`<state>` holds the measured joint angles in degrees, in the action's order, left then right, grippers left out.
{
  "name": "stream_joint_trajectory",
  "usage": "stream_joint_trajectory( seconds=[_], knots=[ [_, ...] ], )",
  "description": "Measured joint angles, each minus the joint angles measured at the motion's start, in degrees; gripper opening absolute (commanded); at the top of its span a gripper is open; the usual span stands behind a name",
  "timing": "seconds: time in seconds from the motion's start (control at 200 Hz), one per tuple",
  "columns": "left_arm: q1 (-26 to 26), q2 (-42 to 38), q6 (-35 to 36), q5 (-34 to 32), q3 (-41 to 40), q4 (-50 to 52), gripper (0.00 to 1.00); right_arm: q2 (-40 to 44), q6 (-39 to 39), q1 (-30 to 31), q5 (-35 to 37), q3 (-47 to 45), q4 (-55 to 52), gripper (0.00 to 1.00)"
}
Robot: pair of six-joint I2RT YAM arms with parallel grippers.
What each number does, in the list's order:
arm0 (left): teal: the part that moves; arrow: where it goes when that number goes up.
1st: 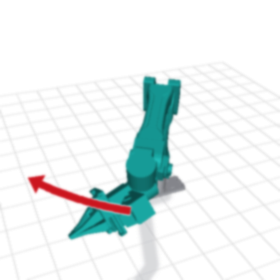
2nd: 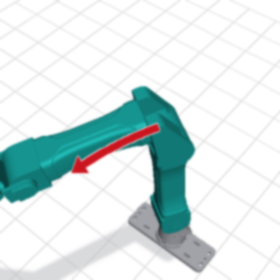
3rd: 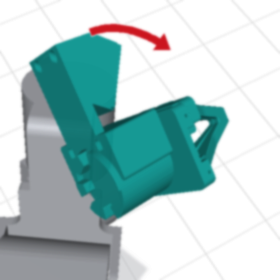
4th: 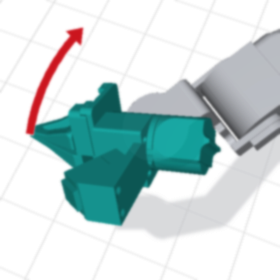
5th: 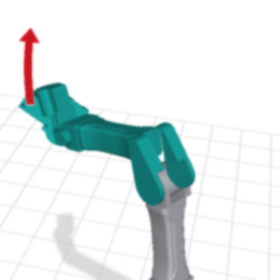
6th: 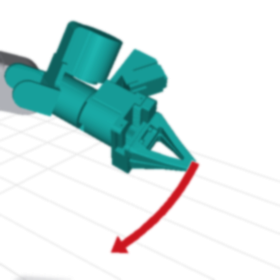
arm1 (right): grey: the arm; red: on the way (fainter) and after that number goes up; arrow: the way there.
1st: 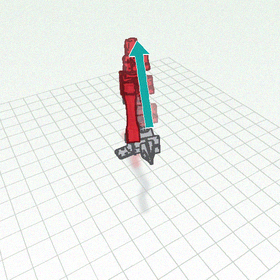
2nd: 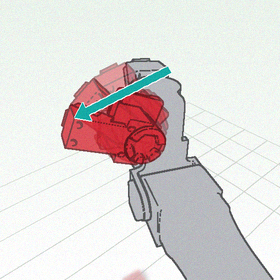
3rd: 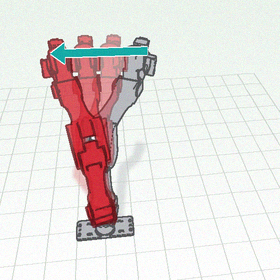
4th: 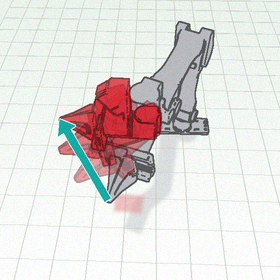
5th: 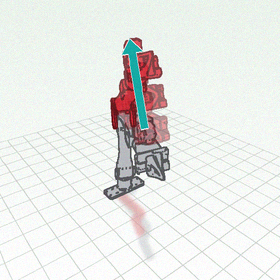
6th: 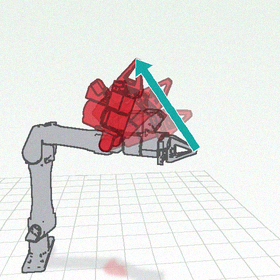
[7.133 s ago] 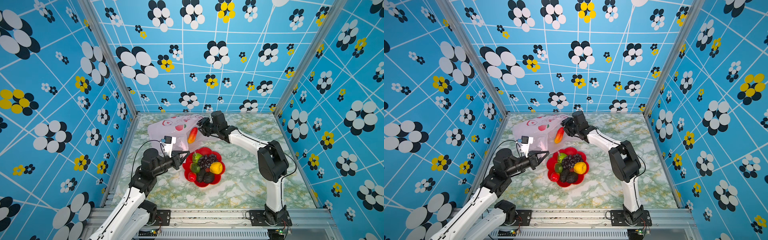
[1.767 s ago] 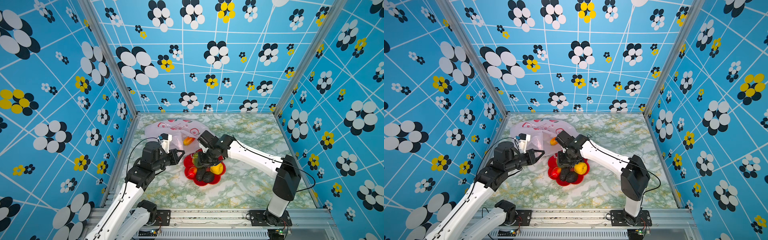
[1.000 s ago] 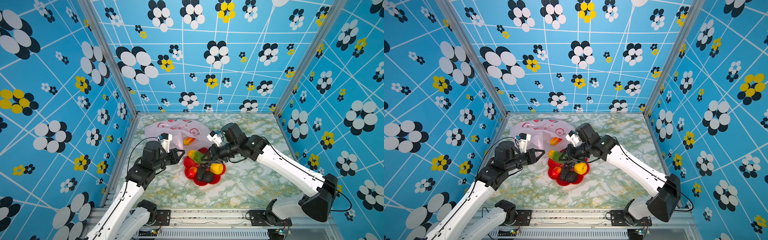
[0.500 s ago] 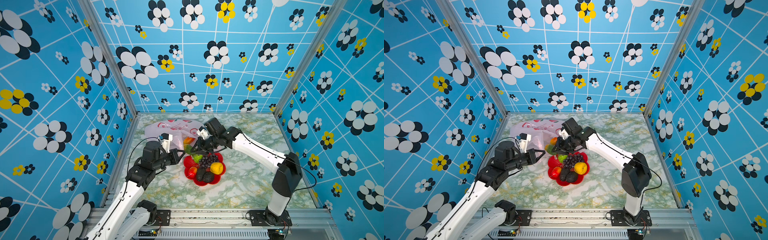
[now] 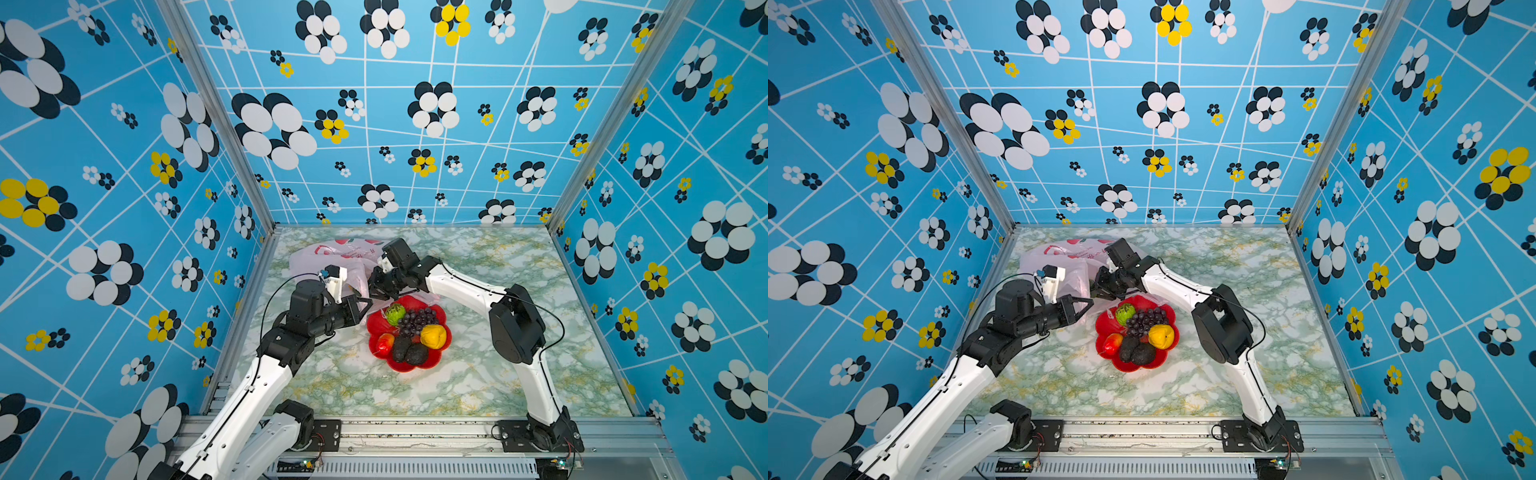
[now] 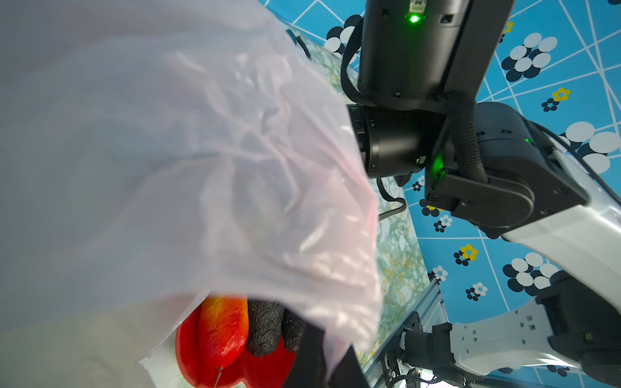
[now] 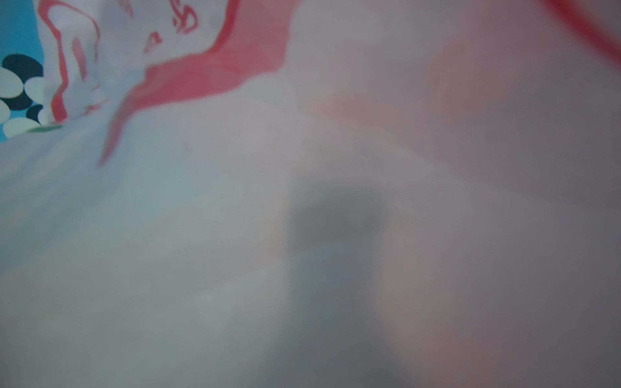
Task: Place the fruits into the plastic bag
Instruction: Place the fruit in the plastic bag.
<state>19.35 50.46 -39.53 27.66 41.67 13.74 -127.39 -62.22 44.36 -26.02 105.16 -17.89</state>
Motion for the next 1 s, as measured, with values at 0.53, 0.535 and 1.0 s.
stream_joint_trajectory(
  seconds=[0.53,0.535,1.0],
  knots=[
    [0.0,0.22,0.66,-0.13,-1.11,-0.26,0.0,-1.2,1.07,-0.96,2.1,2.01,2.03,0.6],
    [0.0,0.22,0.7,-0.13,-1.11,-0.26,0.0,-1.05,1.27,-0.96,2.12,1.95,1.79,0.6],
    [0.07,-0.55,1.64,-1.49,-1.18,-0.09,0.0,25.83,17.59,-1.01,8.0,-9.81,-17.57,0.64]
  ],
)
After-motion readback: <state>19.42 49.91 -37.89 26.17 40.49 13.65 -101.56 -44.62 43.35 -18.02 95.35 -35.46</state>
